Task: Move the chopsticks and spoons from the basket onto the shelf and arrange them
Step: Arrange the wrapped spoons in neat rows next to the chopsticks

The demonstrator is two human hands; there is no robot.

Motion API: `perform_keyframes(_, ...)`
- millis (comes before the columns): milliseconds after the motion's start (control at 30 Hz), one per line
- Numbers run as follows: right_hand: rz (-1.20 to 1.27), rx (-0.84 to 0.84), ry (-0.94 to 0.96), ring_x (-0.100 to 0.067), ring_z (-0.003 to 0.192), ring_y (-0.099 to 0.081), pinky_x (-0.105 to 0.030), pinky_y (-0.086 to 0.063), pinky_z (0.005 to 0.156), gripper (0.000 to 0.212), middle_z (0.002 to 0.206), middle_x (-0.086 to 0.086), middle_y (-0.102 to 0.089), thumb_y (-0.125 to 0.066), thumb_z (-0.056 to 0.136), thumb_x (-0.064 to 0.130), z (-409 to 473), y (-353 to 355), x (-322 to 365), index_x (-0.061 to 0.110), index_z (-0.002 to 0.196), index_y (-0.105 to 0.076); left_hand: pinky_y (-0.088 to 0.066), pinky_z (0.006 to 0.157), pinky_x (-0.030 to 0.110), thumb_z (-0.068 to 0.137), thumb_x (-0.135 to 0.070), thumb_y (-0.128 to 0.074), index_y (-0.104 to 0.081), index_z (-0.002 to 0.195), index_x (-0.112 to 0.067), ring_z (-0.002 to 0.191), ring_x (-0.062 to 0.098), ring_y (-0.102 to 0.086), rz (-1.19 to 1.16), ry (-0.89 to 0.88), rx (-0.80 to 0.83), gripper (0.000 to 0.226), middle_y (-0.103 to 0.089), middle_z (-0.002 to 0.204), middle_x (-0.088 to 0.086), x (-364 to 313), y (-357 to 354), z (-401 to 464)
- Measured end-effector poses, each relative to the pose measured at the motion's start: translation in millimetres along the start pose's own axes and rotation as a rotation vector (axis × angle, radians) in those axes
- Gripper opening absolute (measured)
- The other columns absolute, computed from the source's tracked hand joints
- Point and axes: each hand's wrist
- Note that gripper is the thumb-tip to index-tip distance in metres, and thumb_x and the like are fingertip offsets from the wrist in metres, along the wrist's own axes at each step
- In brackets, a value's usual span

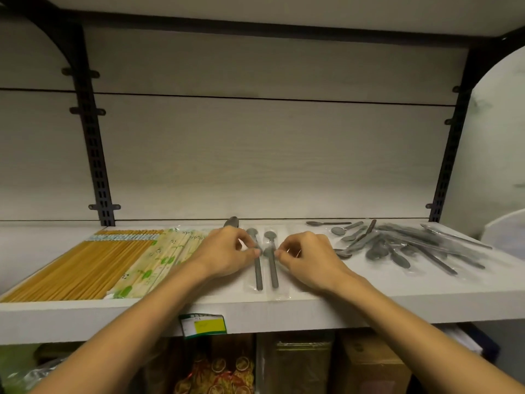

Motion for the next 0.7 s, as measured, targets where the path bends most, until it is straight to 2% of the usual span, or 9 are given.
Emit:
perform_keyframes(100,-0.048,0.032,0.065,-0.016,0.091,-0.058,-0.026,-0.045,0.076,0.019,0.093,0.004,-0.067,-0.060,0.088,0.035,7.1,3.9,-6.0,0.024,0.098,-0.071,-0.042,0.078,0.028,0.086,-0.048,-0.062,-0.064,0.106,-0.032,0.096,0.017,-0.056,0.057,-0.030,-0.003,0.026,-0.062,0.109,-0.002,4.2,-0.7,7.3)
perform_keyframes(200,-0.134,0.104,0.131,-0.020,0.110,-0.054,-0.032,-0.046,0.091,0.032,0.113,0.000,-0.065,-0.059,0.088,0.040,20.1,4.0,-11.0,0.024,0.114,-0.066,-0.042,0.094,0.033,0.091,-0.046,-0.055,-0.056,0.125,-0.029,0.117,0.022,-0.051,0.116,-0.056,0.049,0.038,-0.056,0.128,0.000,7.2,-6.3,19.2)
perform_keyframes(367,-0.192,0.294,0.165,-0.022,0.130,-0.046,-0.039,-0.037,0.107,0.053,0.138,-0.001,-0.055,-0.057,0.089,0.051,45.3,-0.5,-17.6,0.022,0.134,-0.053,-0.024,0.113,0.043,0.096,-0.051,-0.041,-0.040,0.142,-0.034,0.138,0.029,-0.031,0.183,-0.043,0.239,0.049,-0.040,0.149,0.005,13.7,-9.8,39.9)
perform_keyframes(433,-0.219,0.377,0.161,-0.023,0.128,-0.046,-0.038,-0.034,0.109,0.055,0.136,-0.002,-0.055,-0.053,0.091,0.053,53.1,-3.0,-20.7,0.023,0.137,-0.049,-0.023,0.111,0.043,0.097,-0.051,-0.035,-0.046,0.133,-0.037,0.135,0.031,-0.035,0.225,-0.052,0.281,0.041,-0.046,0.143,0.007,16.7,-11.7,43.2)
perform_keyframes(533,-0.271,0.442,0.178,-0.026,0.114,-0.051,-0.036,-0.033,0.104,0.049,0.118,-0.003,-0.059,-0.046,0.095,0.053,60.9,-6.7,-24.9,0.025,0.135,-0.050,-0.026,0.100,0.036,0.098,-0.045,-0.031,-0.058,0.111,-0.037,0.116,0.020,-0.049,0.314,-0.162,0.247,0.031,-0.064,0.113,-0.004,20.5,-12.1,45.1)
perform_keyframes(633,-0.271,0.461,0.184,-0.027,0.108,-0.050,-0.034,-0.037,0.095,0.045,0.113,-0.003,-0.058,-0.045,0.095,0.053,66.8,-7.7,-28.3,0.026,0.130,-0.052,-0.030,0.091,0.033,0.096,-0.046,-0.034,-0.060,0.112,-0.033,0.105,0.021,-0.053,0.344,-0.218,0.190,0.033,-0.065,0.106,-0.003,22.3,-10.7,47.0)
perform_keyframes(700,-0.278,0.459,0.203,-0.028,0.107,-0.051,-0.036,-0.036,0.097,0.042,0.113,-0.005,-0.058,-0.045,0.096,0.051,70.0,-8.4,-29.3,0.025,0.128,-0.052,-0.034,0.087,0.034,0.094,-0.048,-0.037,-0.059,0.109,-0.031,0.102,0.024,-0.054,0.347,-0.241,0.181,0.032,-0.063,0.103,-0.002,23.6,-10.5,48.2)
Point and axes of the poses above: each hand's wrist, its own z-axis towards the middle knuckle, its own y-axis out of the back of the hand, x = y × z
